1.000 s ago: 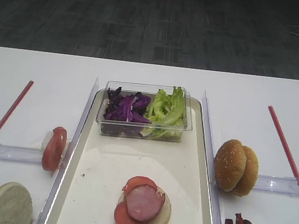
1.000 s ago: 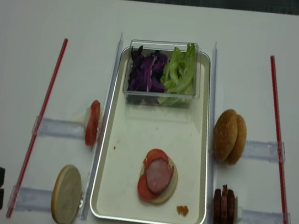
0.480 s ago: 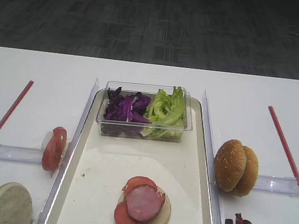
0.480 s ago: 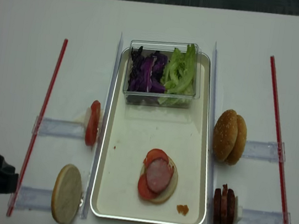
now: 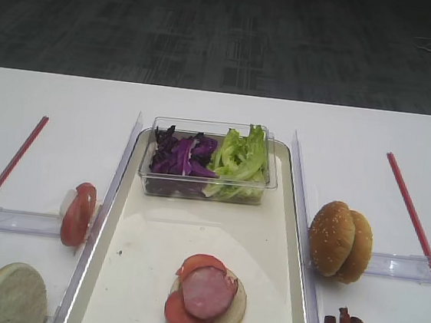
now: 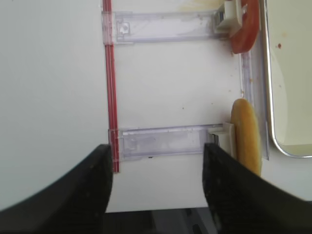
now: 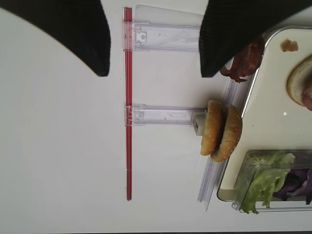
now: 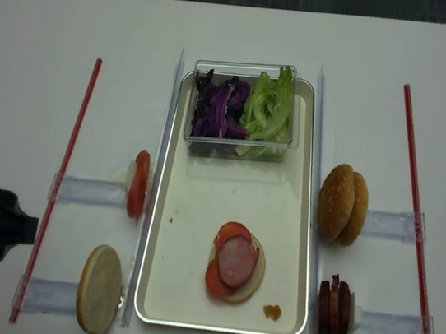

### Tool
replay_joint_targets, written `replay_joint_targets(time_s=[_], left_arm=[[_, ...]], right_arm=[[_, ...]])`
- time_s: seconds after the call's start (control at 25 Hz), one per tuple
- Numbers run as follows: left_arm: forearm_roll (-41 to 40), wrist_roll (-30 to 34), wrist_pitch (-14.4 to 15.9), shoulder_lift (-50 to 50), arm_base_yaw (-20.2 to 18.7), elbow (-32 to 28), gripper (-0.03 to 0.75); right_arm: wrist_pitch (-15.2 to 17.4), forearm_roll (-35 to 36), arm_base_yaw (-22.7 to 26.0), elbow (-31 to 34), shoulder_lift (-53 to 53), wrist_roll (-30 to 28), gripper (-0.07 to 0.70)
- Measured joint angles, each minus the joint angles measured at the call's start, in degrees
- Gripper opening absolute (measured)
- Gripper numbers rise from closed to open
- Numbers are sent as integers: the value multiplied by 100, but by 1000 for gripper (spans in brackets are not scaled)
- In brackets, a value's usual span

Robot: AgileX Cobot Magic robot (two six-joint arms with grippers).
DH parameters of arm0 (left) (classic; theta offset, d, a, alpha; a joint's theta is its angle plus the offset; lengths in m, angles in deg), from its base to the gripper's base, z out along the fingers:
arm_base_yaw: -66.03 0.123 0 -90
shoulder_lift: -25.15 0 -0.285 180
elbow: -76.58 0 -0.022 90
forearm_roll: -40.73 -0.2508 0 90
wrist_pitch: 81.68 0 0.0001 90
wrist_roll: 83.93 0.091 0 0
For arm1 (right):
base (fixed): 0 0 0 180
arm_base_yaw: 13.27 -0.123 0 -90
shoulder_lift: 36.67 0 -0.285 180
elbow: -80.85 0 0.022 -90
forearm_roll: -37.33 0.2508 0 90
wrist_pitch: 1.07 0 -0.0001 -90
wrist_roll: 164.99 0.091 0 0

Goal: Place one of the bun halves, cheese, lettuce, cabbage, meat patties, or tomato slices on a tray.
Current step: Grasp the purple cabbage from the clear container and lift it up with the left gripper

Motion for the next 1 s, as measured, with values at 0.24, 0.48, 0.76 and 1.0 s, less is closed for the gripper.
replay_joint_targets(time_s=[0.24, 0.48, 0.76, 1.0], left_arm=[[0, 80, -96, 430, 0, 341, 420], [12, 139, -198, 960, -348, 654, 420], [-23, -231, -463, 1895, -1241, 1214, 420], [-187, -719, -524, 2826, -1832, 1962, 420]], right_arm=[[0, 0, 0, 0, 0, 0, 417], [0, 9, 0, 0, 0, 0, 417], [0, 9, 0, 0, 0, 0, 417], [0, 9, 0, 0, 0, 0, 417]])
